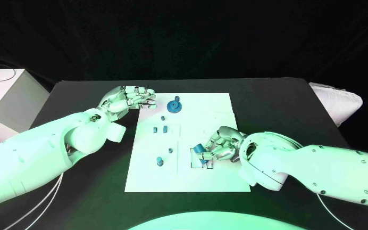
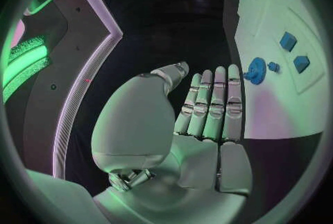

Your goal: Assemble the parts on the task board

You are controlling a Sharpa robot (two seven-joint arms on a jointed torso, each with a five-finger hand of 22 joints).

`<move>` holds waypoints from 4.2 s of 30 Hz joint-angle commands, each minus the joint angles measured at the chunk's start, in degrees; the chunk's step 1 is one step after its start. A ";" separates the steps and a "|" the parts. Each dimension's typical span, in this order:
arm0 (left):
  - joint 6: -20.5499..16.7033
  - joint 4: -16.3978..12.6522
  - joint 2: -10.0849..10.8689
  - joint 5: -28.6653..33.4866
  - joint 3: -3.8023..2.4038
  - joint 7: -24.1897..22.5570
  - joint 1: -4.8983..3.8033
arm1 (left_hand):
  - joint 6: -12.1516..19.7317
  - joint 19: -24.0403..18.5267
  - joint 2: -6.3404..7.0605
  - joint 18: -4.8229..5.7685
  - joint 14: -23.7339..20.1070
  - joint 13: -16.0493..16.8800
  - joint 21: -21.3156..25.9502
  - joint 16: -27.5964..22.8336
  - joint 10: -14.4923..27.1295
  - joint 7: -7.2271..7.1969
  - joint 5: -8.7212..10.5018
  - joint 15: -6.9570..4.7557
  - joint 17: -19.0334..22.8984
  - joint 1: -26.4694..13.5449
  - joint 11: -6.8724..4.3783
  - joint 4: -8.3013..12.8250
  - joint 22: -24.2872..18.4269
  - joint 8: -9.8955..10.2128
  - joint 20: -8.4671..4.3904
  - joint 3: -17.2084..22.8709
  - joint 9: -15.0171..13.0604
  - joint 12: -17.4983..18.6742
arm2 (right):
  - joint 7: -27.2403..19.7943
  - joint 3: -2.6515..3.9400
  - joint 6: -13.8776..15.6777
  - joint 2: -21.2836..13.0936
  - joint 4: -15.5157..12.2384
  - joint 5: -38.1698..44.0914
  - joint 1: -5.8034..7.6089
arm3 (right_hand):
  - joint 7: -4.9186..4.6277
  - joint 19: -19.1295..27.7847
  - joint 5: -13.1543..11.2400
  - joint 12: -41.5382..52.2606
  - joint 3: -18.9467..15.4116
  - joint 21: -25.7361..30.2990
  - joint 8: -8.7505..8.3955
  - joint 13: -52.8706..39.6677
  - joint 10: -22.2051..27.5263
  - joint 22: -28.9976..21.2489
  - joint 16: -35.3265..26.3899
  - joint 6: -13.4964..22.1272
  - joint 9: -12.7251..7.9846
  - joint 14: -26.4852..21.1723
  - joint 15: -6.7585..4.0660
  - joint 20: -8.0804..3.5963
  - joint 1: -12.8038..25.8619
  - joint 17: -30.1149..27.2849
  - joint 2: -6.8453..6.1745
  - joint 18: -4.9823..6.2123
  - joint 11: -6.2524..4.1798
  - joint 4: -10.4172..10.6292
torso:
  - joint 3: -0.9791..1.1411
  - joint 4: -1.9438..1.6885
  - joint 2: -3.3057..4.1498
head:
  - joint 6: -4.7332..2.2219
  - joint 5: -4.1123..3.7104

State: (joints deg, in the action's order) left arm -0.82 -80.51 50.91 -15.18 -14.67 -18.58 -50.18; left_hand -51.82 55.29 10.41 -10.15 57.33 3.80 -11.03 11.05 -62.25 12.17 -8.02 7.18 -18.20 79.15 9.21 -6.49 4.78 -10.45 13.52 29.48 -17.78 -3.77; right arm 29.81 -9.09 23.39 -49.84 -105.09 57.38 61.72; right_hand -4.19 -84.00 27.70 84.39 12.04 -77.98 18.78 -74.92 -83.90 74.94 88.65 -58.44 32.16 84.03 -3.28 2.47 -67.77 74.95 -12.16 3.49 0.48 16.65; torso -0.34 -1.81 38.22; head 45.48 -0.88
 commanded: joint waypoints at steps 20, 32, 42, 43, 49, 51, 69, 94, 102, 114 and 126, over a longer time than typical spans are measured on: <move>1.18 -0.31 0.31 0.15 -0.03 -0.39 0.00 | -0.44 0.07 -0.34 -0.28 0.07 0.08 0.53 -0.29 0.01 0.02 -0.24 0.24 -0.16 -0.07 0.21 0.21 -0.17 0.35 0.30 0.22 0.11 -0.16 | 0.83 -0.24 -1.57 0.92 0.18 0.31 -0.72 | -0.23 -2.68 -1.12 0.07 -0.08 0.03 0.31 -11.08 -2.82 7.23 0.17 -0.42 -0.05 5.44 -0.48 -0.28 1.45 12.93 0.32 -0.93 -0.42 0.09 | 0.01 0.08 -0.04 | 0.28 0.31; 1.36 -0.40 0.46 0.15 -0.03 -0.31 0.00 | -0.47 0.11 -0.41 -0.29 0.09 0.08 0.59 -0.34 0.01 0.02 -0.25 0.24 -0.19 -0.10 0.21 0.18 -0.20 0.35 0.31 0.25 0.12 -0.16 | 1.19 -0.24 -1.38 1.35 0.76 1.51 -0.72 | 0.01 -2.72 -3.92 -0.12 -2.10 0.09 0.86 -11.03 -2.79 7.37 0.21 -0.44 0.39 5.47 -0.63 -0.39 5.40 13.05 1.13 -0.93 -0.61 0.10 | 0.02 0.01 -0.02 | 0.31 0.39; 1.39 -0.43 0.55 0.16 -0.03 -0.27 0.00 | -0.50 0.15 -0.46 -0.29 0.11 0.09 0.66 -0.42 0.00 0.02 -0.25 0.25 -0.23 -0.16 0.21 0.13 -0.25 0.36 0.32 0.26 0.14 -0.17 | 1.01 -0.24 -1.69 0.84 -0.09 1.62 -0.72 | 0.11 -2.76 -2.05 -0.28 -5.69 0.10 1.41 -10.99 -2.75 7.52 0.23 -0.27 0.87 5.50 -0.71 -0.48 7.26 13.13 1.47 -0.95 -0.69 0.13 | 0.03 0.07 -0.06 | 0.42 0.60; 1.39 -0.43 0.56 0.16 -0.03 -0.26 0.00 | -0.50 0.15 -0.46 -0.29 0.11 0.09 0.66 -0.42 0.00 0.02 -0.25 0.25 -0.23 -0.16 0.21 0.13 -0.25 0.36 0.32 0.26 0.14 -0.17 | 1.00 -0.24 -1.69 0.73 -0.19 1.75 -0.72 | 0.11 -2.76 -2.05 -0.28 -5.69 0.10 1.41 -10.99 -2.75 7.52 0.23 -0.27 0.87 5.50 -0.71 -0.48 7.26 13.13 1.47 -0.95 -0.69 0.13 | 0.03 0.07 -0.06 | 0.42 0.60; 1.37 -0.43 0.60 0.17 -0.03 -0.24 0.00 | -0.52 0.16 -0.48 -0.29 0.11 0.09 0.68 -0.45 0.00 0.02 -0.25 0.25 -0.24 -0.18 0.21 0.12 -0.26 0.36 0.32 0.27 0.14 -0.17 | 0.97 -0.23 -1.86 0.15 -0.81 2.00 -0.72 | 0.11 -2.77 -2.09 -0.26 -5.86 0.08 1.44 -11.01 -2.76 7.54 0.23 -0.27 0.89 5.49 -0.71 -0.48 7.37 13.13 1.54 -0.96 -0.70 0.14 | 0.06 0.07 -0.03 | 0.51 0.75; 1.37 -0.39 0.58 0.17 -0.03 -0.24 0.00 | -0.52 0.16 -0.48 -0.29 0.11 0.09 0.68 -0.45 0.00 0.02 -0.25 0.25 -0.24 -0.18 0.21 0.12 -0.26 0.36 0.32 0.27 0.14 -0.17 | 0.96 -0.23 -1.92 0.00 -1.00 2.03 -0.72 | 0.11 -2.75 -2.11 -0.30 -6.09 0.15 1.47 -10.99 -2.75 7.51 0.24 -0.25 0.92 5.50 -0.71 -0.49 7.51 13.15 1.64 -0.94 -0.70 0.14 | 0.06 0.09 -0.04 | 0.54 0.83; 1.26 -0.26 0.46 0.19 -0.03 -0.13 0.00 | -0.52 0.18 -0.51 -0.28 0.10 0.08 0.76 -0.54 0.02 0.03 -0.25 0.26 -0.26 -0.24 0.22 0.08 -0.30 0.38 0.34 0.28 0.17 -0.16 | 0.71 -0.22 -1.35 0.28 -0.88 2.18 -0.72 | 0.13 -2.74 -5.33 -0.58 -9.48 0.34 1.90 -10.87 -2.63 7.54 0.18 0.04 1.32 5.48 -0.72 -0.48 8.60 13.09 3.28 -0.92 -0.69 0.20 | 0.01 0.05 0.02 | 0.60 0.68; 1.18 -0.19 0.60 0.23 -0.03 -0.05 -0.01 | -0.53 0.20 -0.59 -0.28 0.10 0.08 0.83 -0.62 0.04 0.05 -0.25 0.27 -0.29 -0.28 0.23 0.03 -0.34 0.39 0.35 0.30 0.18 -0.15 | -2.48 -0.19 -3.01 -2.46 -2.45 2.39 -0.67 | 0.14 -2.94 -11.78 -0.32 -17.54 0.03 2.67 -11.19 -2.87 8.11 0.46 0.36 1.86 5.62 -0.68 -0.44 13.63 13.63 6.98 -1.02 -0.69 0.28 | 0.06 0.10 -0.05 | 0.34 0.90; 1.15 -0.13 0.64 0.24 -0.03 -0.01 -0.01 | -0.56 0.22 -0.65 -0.29 0.12 0.08 0.88 -0.67 0.03 0.06 -0.26 0.27 -0.32 -0.31 0.24 -0.01 -0.37 0.39 0.35 0.32 0.19 -0.16 | -4.29 -0.13 -4.17 -4.85 -3.58 2.36 -0.42 | 0.19 -3.12 -11.30 -0.05 -17.26 -0.57 2.78 -11.38 -3.04 8.50 0.68 0.23 1.89 5.71 -0.72 -0.46 13.11 13.99 7.93 -1.15 -0.74 0.28 | 0.06 0.10 -0.05 | 0.25 0.85; 1.18 -0.15 0.66 0.24 -0.03 0.03 -0.01 | -0.56 0.22 -0.65 -0.29 0.12 0.08 0.88 -0.67 0.03 0.06 -0.26 0.27 -0.32 -0.31 0.24 -0.01 -0.37 0.39 0.35 0.32 0.19 -0.16 | -10.07 -0.12 -4.61 -5.84 -3.47 4.25 -0.36 | 0.88 -3.50 -18.07 1.40 -9.38 -1.88 3.14 -12.43 -3.91 9.61 1.06 -0.92 1.33 5.86 -1.26 -0.94 -7.38 14.61 4.50 -1.43 -1.38 -1.60 | 0.04 0.03 -0.04 | 0.23 0.72; 1.14 -0.43 0.97 0.24 -0.03 0.04 -0.01 | -0.62 0.27 -0.78 -0.30 0.16 0.08 0.97 -0.75 0.02 0.06 -0.28 0.27 -0.37 -0.27 0.23 -0.02 -0.41 0.38 0.35 0.41 0.21 -0.17 | -9.55 -0.15 -1.73 -3.14 -1.76 6.44 -0.98 | 1.59 -3.75 -18.37 2.09 -6.03 -2.71 3.74 -12.90 -4.33 10.23 1.28 -2.86 0.80 5.95 -1.73 -1.35 -11.65 14.95 3.44 -1.60 -1.98 -0.33 | 0.01 0.00 0.06 | 0.34 0.84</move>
State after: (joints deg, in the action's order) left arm -0.48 -80.74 51.90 -15.17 -14.67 -18.24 -50.18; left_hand -52.02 55.50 10.18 -10.16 57.33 3.80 -10.25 10.58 -62.25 12.37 -8.02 7.18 -18.52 78.92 9.21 -6.49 4.41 -10.45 13.73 29.48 -17.66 -3.77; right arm 21.14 -9.24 20.40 -53.12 -106.92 62.19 60.85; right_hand -2.52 -84.01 9.16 86.31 5.96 -80.39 22.21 -74.92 -84.11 74.95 89.65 -60.95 33.00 84.02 -4.54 1.44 -79.26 74.90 -8.23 2.61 -1.17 16.12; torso -0.31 -1.81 38.28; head 45.77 -0.07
